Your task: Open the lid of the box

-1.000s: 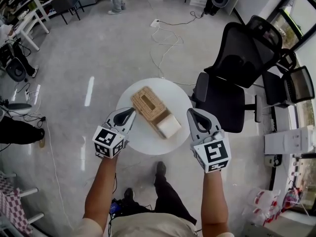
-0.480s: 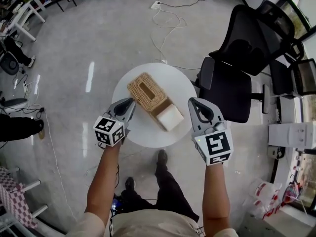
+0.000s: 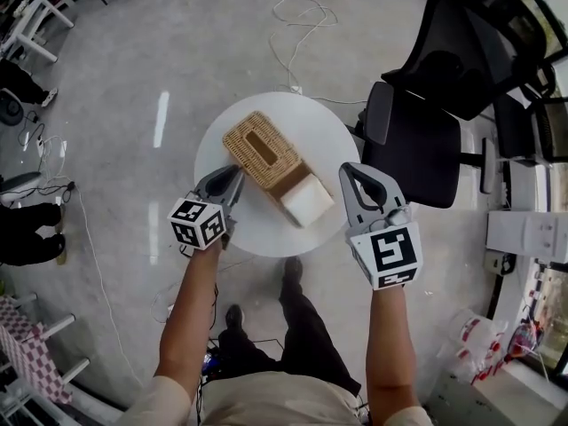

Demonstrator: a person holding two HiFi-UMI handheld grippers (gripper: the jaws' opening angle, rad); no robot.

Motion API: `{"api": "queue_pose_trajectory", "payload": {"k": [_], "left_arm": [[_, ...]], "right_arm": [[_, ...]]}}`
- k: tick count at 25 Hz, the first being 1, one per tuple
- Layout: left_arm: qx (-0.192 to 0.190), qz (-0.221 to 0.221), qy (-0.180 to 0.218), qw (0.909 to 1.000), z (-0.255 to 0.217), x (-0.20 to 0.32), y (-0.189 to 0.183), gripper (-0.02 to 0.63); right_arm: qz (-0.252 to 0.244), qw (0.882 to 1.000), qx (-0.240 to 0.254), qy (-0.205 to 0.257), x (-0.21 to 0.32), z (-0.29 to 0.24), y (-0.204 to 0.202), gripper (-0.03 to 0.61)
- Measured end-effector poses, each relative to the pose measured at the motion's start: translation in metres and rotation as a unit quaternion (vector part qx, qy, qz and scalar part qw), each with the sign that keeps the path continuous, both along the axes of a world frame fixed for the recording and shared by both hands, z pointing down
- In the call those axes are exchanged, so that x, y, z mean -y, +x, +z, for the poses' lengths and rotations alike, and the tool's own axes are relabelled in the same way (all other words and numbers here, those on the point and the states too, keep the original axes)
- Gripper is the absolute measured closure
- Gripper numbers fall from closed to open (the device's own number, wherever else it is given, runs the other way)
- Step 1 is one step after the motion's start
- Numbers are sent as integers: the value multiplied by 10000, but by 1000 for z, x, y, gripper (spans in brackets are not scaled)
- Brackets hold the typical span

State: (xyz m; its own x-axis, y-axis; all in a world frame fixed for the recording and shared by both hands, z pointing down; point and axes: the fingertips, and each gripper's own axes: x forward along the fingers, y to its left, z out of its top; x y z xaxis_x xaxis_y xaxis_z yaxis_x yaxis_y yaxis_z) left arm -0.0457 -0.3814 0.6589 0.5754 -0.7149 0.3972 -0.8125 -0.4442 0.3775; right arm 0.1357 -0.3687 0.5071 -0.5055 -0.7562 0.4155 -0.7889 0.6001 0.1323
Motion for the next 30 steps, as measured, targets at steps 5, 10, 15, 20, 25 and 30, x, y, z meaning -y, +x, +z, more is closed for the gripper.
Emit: {"api": "queue_pose_trajectory", "payload": {"k": [5,10,15,20,25,30], "left_arm": [[-167,-156,-189,9996,19,0,-2,589],[-276,-333,-337,9985,38,5,-5,510],[-509,-461,-450,9966,48,7,-1,453],[-862,-549,-553,9932,54,8,6,436],[-1181,-713,-603,9886,56,11,6,436],[-1444,-824,-561,9845,48,11,4,436]], "right_arm": [[4,10000,-24,-90,1,13,0,586],[25,9998,-75,-172,6,27,1,586],[36,9997,-133,-214,10,36,3,586],[55,9995,-204,-251,12,44,5,586],[71,9992,-229,-316,14,53,7,586],[64,9990,-256,-366,13,59,3,586]]}}
